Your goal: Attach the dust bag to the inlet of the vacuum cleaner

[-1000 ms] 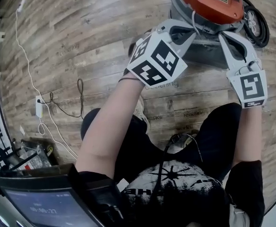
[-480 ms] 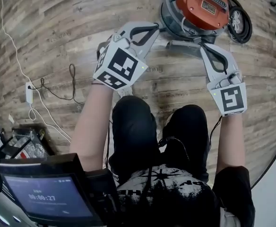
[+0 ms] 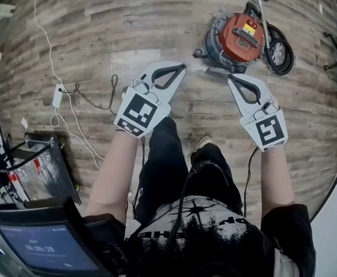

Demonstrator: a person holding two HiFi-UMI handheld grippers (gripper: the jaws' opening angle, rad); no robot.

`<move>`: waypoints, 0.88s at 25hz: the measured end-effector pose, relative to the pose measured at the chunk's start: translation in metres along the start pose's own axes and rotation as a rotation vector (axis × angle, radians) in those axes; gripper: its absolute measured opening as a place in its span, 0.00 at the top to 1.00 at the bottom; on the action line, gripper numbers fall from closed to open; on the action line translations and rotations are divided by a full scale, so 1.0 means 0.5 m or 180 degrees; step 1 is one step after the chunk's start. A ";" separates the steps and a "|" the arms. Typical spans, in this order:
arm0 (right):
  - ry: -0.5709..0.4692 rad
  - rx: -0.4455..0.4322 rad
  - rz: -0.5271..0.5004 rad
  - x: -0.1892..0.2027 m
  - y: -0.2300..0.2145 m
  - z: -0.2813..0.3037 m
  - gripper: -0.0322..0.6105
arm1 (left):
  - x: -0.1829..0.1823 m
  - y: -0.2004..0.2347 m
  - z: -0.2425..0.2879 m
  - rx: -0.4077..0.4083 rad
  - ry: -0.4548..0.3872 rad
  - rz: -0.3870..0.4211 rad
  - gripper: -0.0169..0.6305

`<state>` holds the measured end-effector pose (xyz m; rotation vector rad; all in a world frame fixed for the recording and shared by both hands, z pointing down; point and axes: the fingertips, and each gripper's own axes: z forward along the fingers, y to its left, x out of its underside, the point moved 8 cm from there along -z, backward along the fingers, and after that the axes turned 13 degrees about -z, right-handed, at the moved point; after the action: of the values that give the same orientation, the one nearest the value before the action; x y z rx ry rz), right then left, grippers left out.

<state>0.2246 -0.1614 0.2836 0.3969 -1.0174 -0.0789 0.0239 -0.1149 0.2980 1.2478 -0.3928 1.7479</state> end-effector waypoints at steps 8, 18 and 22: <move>-0.0097 -0.0024 0.0248 -0.245 -0.040 -0.021 0.94 | -0.191 -0.011 -0.175 -0.0008 -0.0266 -0.0097 0.97; -0.0268 0.0359 0.0408 -0.423 -0.098 0.024 0.94 | -0.318 0.026 -0.236 0.0430 -0.0474 0.0078 0.97; -0.0344 0.0509 0.0380 -0.473 -0.111 0.012 0.94 | -0.358 0.033 -0.269 0.0549 -0.0597 0.0075 0.97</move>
<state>0.1009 -0.1560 0.0744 0.4804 -1.1561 0.0898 -0.0561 -0.1185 0.0881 1.5431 -0.3716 1.7187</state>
